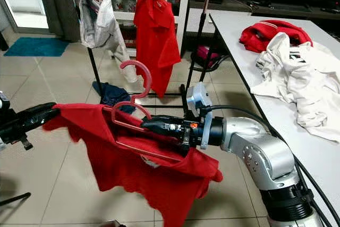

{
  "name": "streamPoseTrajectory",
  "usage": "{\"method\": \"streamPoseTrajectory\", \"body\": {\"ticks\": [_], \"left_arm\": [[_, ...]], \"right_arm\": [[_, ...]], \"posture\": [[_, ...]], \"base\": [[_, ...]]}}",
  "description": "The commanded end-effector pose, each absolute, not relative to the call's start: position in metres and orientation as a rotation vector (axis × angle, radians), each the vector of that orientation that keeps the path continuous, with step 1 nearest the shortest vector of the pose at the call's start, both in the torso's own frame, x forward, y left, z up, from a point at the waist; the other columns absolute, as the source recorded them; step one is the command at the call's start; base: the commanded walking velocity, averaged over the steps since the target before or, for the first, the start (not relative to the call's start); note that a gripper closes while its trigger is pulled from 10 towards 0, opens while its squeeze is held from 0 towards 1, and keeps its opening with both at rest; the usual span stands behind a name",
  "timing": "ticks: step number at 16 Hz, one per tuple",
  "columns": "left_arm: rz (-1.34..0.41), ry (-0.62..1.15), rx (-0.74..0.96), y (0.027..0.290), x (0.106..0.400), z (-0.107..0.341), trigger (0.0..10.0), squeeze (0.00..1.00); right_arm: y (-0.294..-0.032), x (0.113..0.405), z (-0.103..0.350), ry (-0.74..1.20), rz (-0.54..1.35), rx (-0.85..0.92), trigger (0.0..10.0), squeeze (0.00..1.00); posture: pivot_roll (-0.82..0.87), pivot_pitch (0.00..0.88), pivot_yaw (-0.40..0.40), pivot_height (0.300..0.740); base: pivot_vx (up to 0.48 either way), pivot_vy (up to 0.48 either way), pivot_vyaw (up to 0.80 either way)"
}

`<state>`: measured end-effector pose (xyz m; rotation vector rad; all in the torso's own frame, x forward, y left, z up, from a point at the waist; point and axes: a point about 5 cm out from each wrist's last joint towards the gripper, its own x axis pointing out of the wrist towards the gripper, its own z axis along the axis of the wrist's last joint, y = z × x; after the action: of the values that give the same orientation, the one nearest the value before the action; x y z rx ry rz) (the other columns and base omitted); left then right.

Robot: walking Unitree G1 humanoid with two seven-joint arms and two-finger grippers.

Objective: Hang hanger

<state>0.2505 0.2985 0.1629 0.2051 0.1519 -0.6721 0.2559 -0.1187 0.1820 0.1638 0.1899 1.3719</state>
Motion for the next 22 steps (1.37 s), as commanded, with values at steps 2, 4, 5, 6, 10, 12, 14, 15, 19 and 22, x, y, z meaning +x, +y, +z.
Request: {"method": "streamPoseTrajectory", "body": {"ticks": [2,4,5,6,10,12,14,15,19,22], "left_arm": [[-0.553,0.222,0.216,0.326,0.245,0.158,10.0,1.0],[-0.544,0.254,0.22,0.328,0.243,0.154,10.0,1.0],[-0.533,0.291,0.248,0.33,0.243,0.147,10.0,1.0],[-0.539,0.306,0.269,0.33,0.243,0.144,10.0,0.77],[-0.565,0.351,0.281,0.331,0.245,0.138,5.8,0.0],[-0.581,0.381,0.29,0.331,0.243,0.133,0.0,0.0],[-0.592,0.408,0.315,0.331,0.242,0.128,0.0,0.0],[-0.593,0.405,0.315,0.332,0.242,0.128,0.0,0.0],[-0.627,0.173,0.048,0.319,0.243,0.156,10.0,0.3],[-0.68,0.084,-0.072,0.308,0.238,0.168,10.0,1.0]], "right_arm": [[-0.127,0.256,0.2,0.076,1.367,0.163,10.0,0.0],[-0.127,0.255,0.2,0.077,1.373,0.168,10.0,0.0],[-0.126,0.254,0.201,0.078,1.387,0.175,10.0,0.0],[-0.125,0.253,0.201,0.078,1.396,0.18,10.0,0.0],[-0.124,0.251,0.202,0.078,1.402,0.185,10.0,0.0],[-0.125,0.251,0.202,0.076,1.397,0.186,10.0,0.0],[-0.125,0.251,0.203,0.075,1.395,0.187,10.0,0.0],[-0.125,0.251,0.203,0.074,1.394,0.187,10.0,0.0],[-0.13,0.257,0.205,0.06,1.347,0.168,10.0,0.0],[-0.13,0.262,0.207,0.045,1.325,0.163,10.0,0.0]], "posture": [[-0.05,0.0,-0.009,0.727],[-0.05,0.0,-0.012,0.727],[-0.05,0.0,-0.014,0.727],[-0.05,0.0,-0.014,0.727],[-0.06,0.0,-0.009,0.727],[-0.06,0.0,-0.009,0.727],[-0.06,0.0,-0.009,0.727],[-0.06,0.0,-0.001,0.727],[-0.06,0.0,-0.008,0.727],[-0.05,0.0,-0.013,0.727]], "base": [[0.0,0.0,0.0],[0.0,0.0,0.0],[0.0,0.0,0.0],[0.0,0.0,0.0],[0.0,0.0,0.0],[0.0,0.0,0.0],[0.0,0.0,0.0],[0.0,0.0,0.0],[0.0,0.0,0.0],[0.0,0.0,0.0]]}}
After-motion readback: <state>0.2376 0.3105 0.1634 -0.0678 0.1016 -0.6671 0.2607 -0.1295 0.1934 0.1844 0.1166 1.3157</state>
